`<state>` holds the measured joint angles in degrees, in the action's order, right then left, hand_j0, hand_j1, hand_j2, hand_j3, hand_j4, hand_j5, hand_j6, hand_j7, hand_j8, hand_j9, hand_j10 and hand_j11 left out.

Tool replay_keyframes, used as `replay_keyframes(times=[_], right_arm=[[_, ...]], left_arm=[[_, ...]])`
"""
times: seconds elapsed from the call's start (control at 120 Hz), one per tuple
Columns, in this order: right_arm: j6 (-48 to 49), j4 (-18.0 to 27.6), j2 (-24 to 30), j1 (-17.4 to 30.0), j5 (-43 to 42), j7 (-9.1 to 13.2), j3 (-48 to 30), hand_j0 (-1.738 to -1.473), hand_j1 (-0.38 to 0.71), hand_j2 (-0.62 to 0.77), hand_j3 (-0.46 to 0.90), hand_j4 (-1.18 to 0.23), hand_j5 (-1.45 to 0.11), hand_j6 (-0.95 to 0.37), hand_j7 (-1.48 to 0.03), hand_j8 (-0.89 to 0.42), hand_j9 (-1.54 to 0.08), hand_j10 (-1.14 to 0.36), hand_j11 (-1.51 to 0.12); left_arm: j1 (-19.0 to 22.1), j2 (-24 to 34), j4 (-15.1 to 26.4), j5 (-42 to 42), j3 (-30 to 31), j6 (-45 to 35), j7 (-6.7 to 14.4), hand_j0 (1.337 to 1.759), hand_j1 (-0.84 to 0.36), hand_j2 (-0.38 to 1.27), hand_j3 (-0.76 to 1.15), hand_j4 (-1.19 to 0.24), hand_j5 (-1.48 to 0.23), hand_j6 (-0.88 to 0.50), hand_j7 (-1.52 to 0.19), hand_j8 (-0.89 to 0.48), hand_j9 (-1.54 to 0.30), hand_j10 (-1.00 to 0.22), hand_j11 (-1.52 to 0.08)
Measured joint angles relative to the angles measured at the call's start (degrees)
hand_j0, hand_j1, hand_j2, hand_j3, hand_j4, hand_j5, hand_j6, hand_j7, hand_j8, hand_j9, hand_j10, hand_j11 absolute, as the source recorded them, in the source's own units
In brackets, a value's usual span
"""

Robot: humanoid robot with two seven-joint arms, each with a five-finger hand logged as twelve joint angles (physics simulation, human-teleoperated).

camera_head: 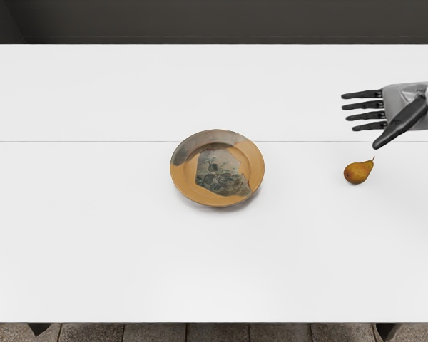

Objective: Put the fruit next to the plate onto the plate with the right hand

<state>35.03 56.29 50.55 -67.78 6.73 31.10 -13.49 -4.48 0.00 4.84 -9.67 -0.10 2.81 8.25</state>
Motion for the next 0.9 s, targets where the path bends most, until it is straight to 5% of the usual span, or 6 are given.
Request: replay_keyframes(times=[0.333,0.475,0.65,0.9], right_arm=[[0.00,0.00,0.18,-0.68,-5.20,-0.67,-1.40,-1.658,-0.35,0.00,0.00,0.00,0.00,0.00,0.00,0.00,0.00,0.00,0.00],[0.00,-0.03,0.33,-0.65,-23.37,-8.63,-7.08,-1.658,-0.35,0.00,0.00,0.00,0.00,0.00,0.00,0.00,0.00,0.00,0.00],[-0.01,1.32,-0.03,-0.44,-41.13,-15.68,-8.79,-1.658,-0.35,0.00,0.00,0.00,0.00,0.00,0.00,0.00,0.00,0.00,0.00],[-0.02,8.19,-0.15,1.60,-58.05,-20.38,-8.54,-1.658,-0.35,0.00,0.00,0.00,0.00,-0.01,0.00,0.00,0.00,0.00,0.00]], left_arm=[[0.06,0.00,0.00,0.00,0.00,0.00,0.00,1.658,0.32,0.00,0.00,-0.02,-0.03,-0.02,-0.03,-0.02,-0.03,-0.02,-0.03],[0.00,0.00,0.00,0.00,0.00,0.00,0.00,1.658,0.32,0.00,0.00,-0.02,-0.03,-0.02,-0.03,-0.02,-0.03,-0.02,-0.03],[0.00,0.00,0.00,0.00,0.00,0.00,0.00,1.658,0.32,0.00,0.00,-0.02,-0.03,-0.02,-0.03,-0.02,-0.03,-0.02,-0.03],[0.04,0.00,0.00,0.00,0.00,0.00,0.00,1.658,0.32,0.00,0.00,-0.02,-0.03,-0.02,-0.03,-0.02,-0.03,-0.02,-0.03]])
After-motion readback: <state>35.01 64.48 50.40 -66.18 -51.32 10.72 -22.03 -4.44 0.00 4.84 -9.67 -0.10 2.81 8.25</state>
